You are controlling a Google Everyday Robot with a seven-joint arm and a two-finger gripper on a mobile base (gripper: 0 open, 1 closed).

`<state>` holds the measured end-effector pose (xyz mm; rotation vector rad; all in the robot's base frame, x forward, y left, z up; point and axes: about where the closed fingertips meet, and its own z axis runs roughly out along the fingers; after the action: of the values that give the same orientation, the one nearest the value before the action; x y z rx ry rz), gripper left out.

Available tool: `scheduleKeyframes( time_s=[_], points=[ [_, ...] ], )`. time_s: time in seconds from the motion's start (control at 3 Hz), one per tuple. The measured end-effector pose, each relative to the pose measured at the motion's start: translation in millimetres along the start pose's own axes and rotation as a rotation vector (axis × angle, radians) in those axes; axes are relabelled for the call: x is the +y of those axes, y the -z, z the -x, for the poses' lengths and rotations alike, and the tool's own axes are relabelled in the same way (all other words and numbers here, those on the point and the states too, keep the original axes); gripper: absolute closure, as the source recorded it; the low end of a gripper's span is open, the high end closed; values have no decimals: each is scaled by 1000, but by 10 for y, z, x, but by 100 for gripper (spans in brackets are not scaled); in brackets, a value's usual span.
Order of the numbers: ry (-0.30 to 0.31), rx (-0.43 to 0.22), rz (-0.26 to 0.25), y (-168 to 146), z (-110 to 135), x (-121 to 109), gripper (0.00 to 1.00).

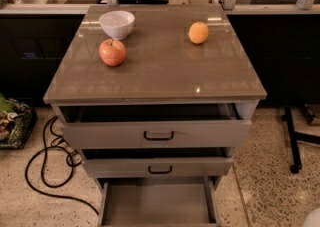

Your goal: Close bottom drawer

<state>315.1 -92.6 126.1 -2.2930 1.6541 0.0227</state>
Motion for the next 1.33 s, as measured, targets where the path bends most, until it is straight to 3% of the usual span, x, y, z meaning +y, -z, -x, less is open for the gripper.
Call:
scheduleKeyframes(
  time_s=[0.33, 0.67, 1.0, 1.33],
  points=[
    [49, 4, -67, -80, -86, -487, 100],
    [49, 4, -67, -77, -78, -464, 100],
    [105, 13, -122, -177, -177, -914, 100],
    [111, 14, -128, -180, -175, -925, 100]
  ],
)
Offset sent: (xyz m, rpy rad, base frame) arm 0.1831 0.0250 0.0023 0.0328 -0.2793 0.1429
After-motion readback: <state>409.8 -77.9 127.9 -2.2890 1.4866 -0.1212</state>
